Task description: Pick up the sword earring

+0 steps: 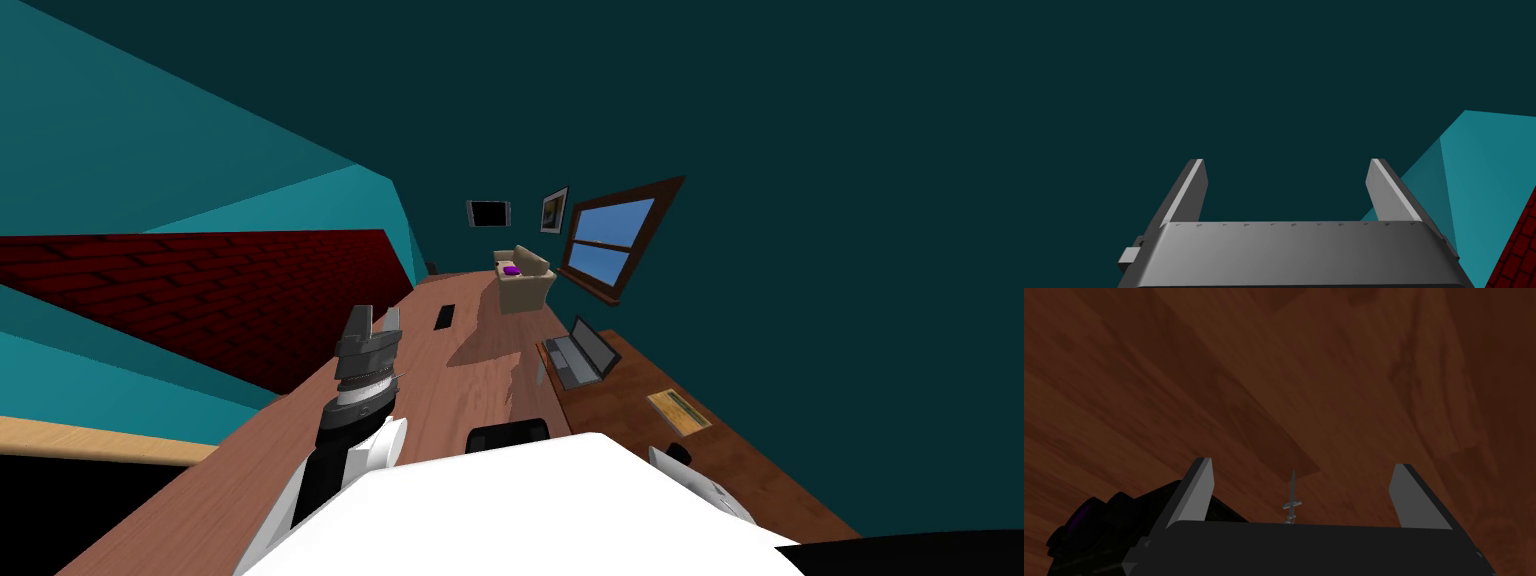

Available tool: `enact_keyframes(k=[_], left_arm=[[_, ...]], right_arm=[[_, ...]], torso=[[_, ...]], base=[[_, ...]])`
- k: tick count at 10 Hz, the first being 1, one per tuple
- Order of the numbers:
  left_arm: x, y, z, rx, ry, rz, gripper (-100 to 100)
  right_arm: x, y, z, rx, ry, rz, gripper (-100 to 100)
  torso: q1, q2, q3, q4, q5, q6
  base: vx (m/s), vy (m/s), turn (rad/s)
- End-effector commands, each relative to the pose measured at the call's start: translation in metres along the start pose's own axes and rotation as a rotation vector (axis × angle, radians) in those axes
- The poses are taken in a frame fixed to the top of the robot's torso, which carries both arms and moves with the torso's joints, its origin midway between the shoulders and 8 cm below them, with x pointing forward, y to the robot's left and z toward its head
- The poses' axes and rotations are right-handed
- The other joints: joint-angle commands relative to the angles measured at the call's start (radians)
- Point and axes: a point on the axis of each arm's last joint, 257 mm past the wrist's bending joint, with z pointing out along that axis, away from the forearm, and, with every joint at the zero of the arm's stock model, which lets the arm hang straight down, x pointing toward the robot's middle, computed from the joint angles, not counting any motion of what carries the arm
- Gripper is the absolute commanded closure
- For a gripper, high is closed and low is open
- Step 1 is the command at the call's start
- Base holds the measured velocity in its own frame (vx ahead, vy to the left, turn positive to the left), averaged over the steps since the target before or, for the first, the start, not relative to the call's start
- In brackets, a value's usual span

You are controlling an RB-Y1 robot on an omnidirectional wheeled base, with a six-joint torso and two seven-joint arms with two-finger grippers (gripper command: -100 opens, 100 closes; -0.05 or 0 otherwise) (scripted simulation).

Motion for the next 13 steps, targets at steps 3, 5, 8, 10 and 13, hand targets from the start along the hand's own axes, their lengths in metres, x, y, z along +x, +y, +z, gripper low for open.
enact_keyframes(k=[3, 5, 8, 10, 13], left_arm=[[0.000, 0.000, 0.000, 0.000, 0.000, 0.000, 0], [0.000, 0.000, 0.000, 0.000, 0.000, 0.000, 0], [0.000, 0.000, 0.000, 0.000, 0.000, 0.000, 0], [0.000, 0.000, 0.000, 0.000, 0.000, 0.000, 0], [0.000, 0.000, 0.000, 0.000, 0.000, 0.000, 0]], right_arm=[[-0.001, -0.009, 0.004, -0.008, -0.003, -0.016, -100], [-0.001, -0.018, 0.009, -0.015, -0.005, -0.032, -100], [-0.005, -0.037, 0.016, -0.031, -0.006, -0.036, -100], [-0.006, -0.048, 0.020, -0.035, -0.006, -0.047, -100], [-0.004, -0.064, 0.024, -0.031, -0.008, -0.088, -100]], torso=[[0.000, -0.003, -0.001, -0.001, 0.000, 0.001], [-0.002, -0.005, -0.003, -0.001, 0.000, 0.000], [-0.001, -0.005, -0.003, -0.001, 0.000, 0.000], [0.000, -0.005, -0.003, -0.001, 0.000, 0.000], [0.000, -0.005, -0.003, -0.001, 0.000, 0.000]], base=[[0.050, -0.020, -0.052], [0.087, -0.040, -0.061], [0.098, -0.032, -0.075], [0.086, -0.035, -0.064], [0.089, -0.023, -0.062]])
